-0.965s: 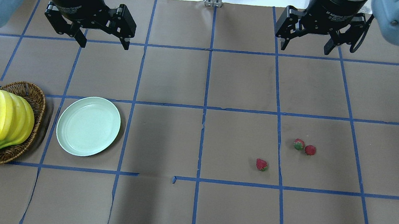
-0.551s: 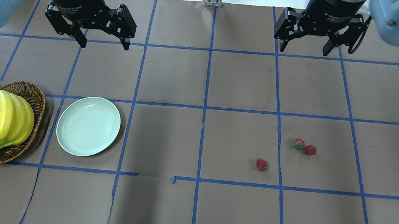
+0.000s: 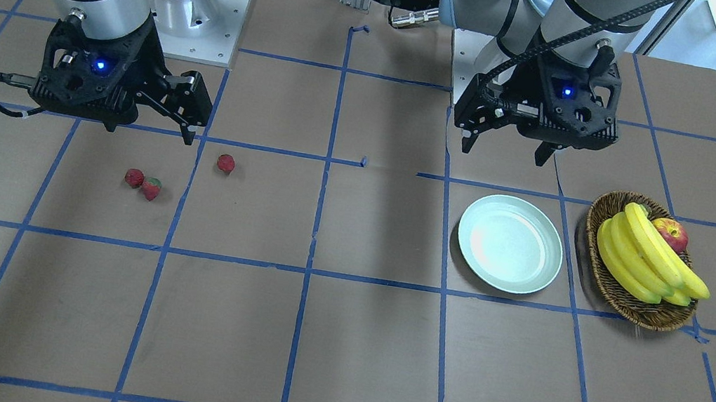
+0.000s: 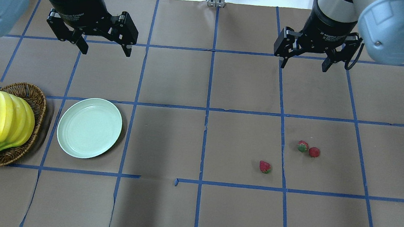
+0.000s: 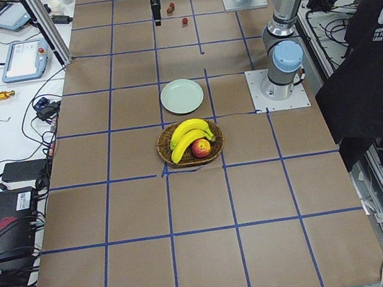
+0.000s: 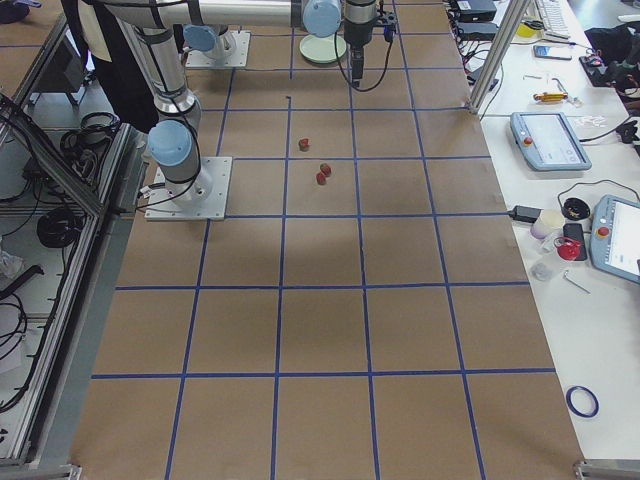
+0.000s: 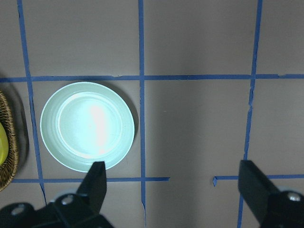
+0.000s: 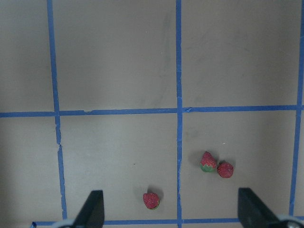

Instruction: Collect all strawberries into plate

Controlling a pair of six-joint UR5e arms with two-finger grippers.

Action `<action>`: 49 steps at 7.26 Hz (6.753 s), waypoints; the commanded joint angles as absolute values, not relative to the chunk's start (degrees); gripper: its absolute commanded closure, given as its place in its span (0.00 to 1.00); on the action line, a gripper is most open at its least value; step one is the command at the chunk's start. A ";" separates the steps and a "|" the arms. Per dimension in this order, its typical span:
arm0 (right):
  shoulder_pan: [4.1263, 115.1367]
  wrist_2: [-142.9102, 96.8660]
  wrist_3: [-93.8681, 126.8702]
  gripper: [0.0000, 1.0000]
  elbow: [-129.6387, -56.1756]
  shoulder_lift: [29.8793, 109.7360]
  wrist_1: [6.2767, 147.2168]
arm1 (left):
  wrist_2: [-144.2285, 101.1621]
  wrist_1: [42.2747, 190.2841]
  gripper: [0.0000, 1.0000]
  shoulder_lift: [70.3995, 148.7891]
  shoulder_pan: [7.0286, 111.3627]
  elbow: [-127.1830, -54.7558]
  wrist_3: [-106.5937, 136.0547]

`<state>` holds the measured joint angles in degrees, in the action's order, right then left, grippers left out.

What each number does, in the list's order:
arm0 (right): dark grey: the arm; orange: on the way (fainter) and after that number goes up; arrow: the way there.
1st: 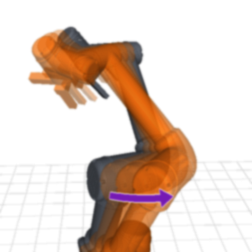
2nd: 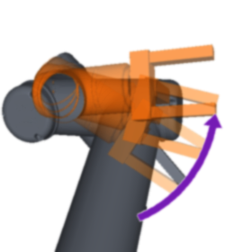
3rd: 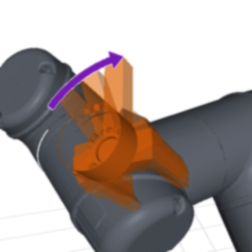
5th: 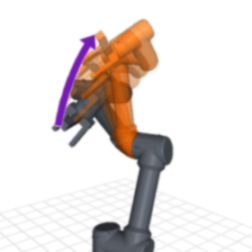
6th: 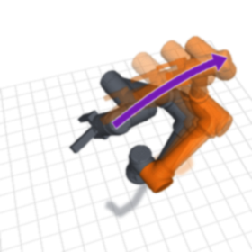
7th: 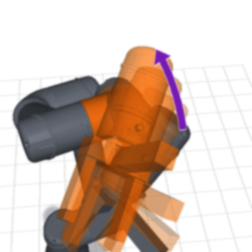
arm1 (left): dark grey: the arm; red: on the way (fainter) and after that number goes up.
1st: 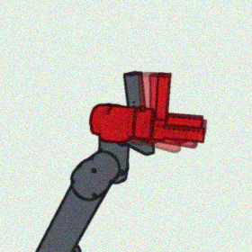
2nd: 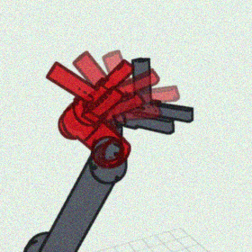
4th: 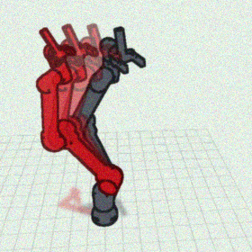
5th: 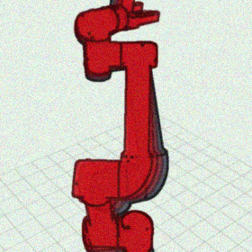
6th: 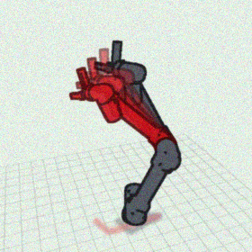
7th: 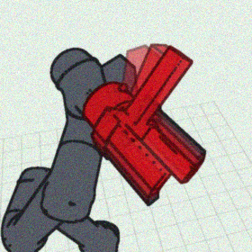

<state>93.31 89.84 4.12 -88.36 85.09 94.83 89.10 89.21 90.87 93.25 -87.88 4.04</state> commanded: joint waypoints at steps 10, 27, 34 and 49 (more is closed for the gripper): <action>83.78 89.04 -2.67 0.00 -104.63 84.38 106.39 | 89.39 89.30 0.00 90.44 93.25 -89.82 3.78; 77.70 90.26 -38.06 0.12 -126.29 77.43 131.13 | 89.65 88.68 0.00 90.88 95.19 -90.44 3.78; 77.70 91.06 -39.20 0.65 -126.65 78.05 132.71 | 89.65 88.15 0.00 90.97 95.19 -90.26 3.87; 116.18 85.96 29.52 0.81 -94.31 58.72 129.38 | 89.65 88.15 0.00 90.35 95.19 -90.09 3.69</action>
